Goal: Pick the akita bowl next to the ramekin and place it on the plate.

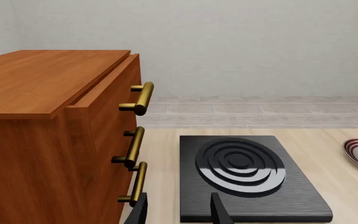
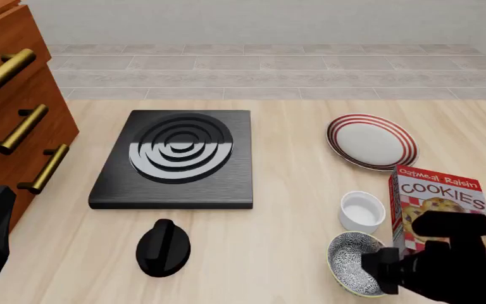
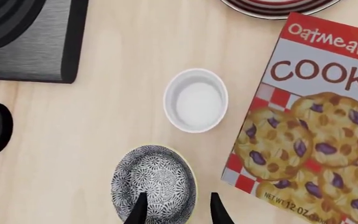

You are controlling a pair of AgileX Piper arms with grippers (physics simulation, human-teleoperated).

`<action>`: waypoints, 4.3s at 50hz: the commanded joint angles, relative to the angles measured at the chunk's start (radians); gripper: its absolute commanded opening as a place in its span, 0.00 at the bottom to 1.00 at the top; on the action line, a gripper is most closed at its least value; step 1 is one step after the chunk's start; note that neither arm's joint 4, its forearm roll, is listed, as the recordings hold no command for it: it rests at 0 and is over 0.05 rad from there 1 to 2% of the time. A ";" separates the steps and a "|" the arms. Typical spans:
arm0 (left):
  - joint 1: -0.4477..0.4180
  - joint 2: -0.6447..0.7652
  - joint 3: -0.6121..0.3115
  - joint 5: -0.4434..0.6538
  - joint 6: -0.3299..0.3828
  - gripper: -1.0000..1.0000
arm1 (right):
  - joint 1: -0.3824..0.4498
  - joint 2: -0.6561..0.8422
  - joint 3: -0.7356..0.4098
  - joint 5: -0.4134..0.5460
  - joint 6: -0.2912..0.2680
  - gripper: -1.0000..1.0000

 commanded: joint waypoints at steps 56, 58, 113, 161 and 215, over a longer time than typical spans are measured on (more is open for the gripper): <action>0.000 0.000 0.000 0.000 0.000 1.00 | 0.019 0.120 0.031 -0.120 0.007 0.00; 0.000 0.000 0.000 0.000 0.000 1.00 | 0.021 0.109 0.025 -0.107 0.010 0.00; 0.000 0.000 0.000 0.000 0.000 1.00 | 0.070 -0.073 -0.122 0.132 0.073 0.00; 0.000 0.000 0.000 0.000 0.000 1.00 | 0.011 -0.014 -0.239 0.154 0.102 0.00; 0.000 0.000 0.000 0.000 0.000 1.00 | -0.158 0.117 -0.330 0.062 0.084 0.00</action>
